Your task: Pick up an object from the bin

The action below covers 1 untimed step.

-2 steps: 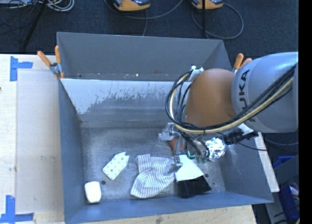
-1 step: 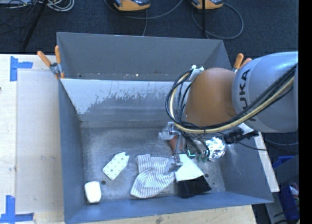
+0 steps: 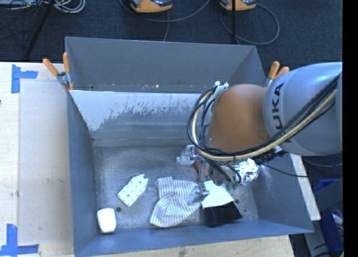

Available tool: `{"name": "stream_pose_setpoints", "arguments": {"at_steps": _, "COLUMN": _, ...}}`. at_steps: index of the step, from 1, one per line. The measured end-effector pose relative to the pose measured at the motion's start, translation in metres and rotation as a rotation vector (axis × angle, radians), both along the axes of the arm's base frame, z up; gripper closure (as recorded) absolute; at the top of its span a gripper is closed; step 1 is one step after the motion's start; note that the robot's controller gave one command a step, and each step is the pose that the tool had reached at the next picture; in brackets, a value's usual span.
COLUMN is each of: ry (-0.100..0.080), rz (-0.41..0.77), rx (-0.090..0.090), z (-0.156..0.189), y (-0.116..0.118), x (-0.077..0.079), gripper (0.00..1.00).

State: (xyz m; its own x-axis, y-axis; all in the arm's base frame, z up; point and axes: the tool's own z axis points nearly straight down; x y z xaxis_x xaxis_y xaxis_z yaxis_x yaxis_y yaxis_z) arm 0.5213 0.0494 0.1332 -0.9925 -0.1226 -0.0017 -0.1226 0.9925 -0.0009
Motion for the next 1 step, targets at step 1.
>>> {"name": "stream_pose_setpoints", "arguments": {"at_steps": 1, "ry": 0.022, "rz": 0.263, "rx": -0.007, "z": -0.0564, "y": 0.032, "x": 0.0023, "gripper": 1.0}}
